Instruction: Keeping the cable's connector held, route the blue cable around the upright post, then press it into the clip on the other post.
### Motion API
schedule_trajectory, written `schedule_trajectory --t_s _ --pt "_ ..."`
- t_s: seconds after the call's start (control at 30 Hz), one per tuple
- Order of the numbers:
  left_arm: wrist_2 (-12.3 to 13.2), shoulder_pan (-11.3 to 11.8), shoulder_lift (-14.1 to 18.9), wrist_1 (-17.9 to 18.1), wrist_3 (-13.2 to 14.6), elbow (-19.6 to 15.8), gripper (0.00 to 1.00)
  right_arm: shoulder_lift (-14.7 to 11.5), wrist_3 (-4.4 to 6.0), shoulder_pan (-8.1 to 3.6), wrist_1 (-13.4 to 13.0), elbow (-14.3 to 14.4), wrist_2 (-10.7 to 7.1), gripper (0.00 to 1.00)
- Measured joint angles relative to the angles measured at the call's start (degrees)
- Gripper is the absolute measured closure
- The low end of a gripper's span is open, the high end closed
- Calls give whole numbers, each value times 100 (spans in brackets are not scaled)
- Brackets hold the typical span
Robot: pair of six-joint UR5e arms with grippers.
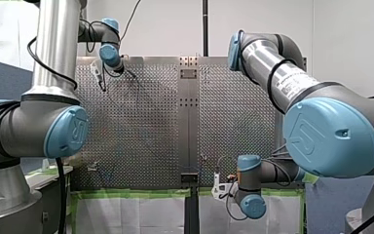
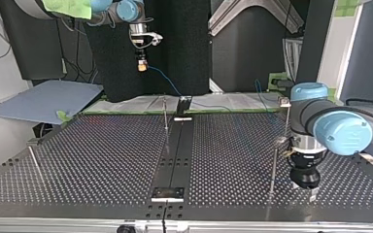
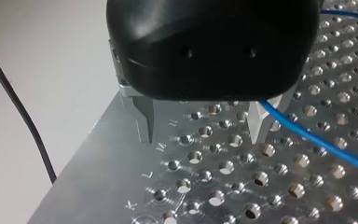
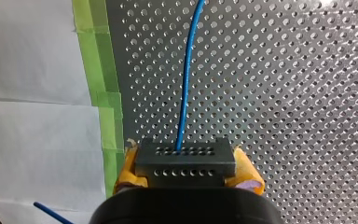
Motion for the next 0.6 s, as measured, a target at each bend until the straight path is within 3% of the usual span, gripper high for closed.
schedule_trajectory --t_s 0.2,0.6 --pt "-12 -24 -1 87 -268 -112 2 0 -11 18 22 -1 -1 100" --pt "253 18 -1 399 -869 -455 2 0 -16 67 45 0 -1 100"
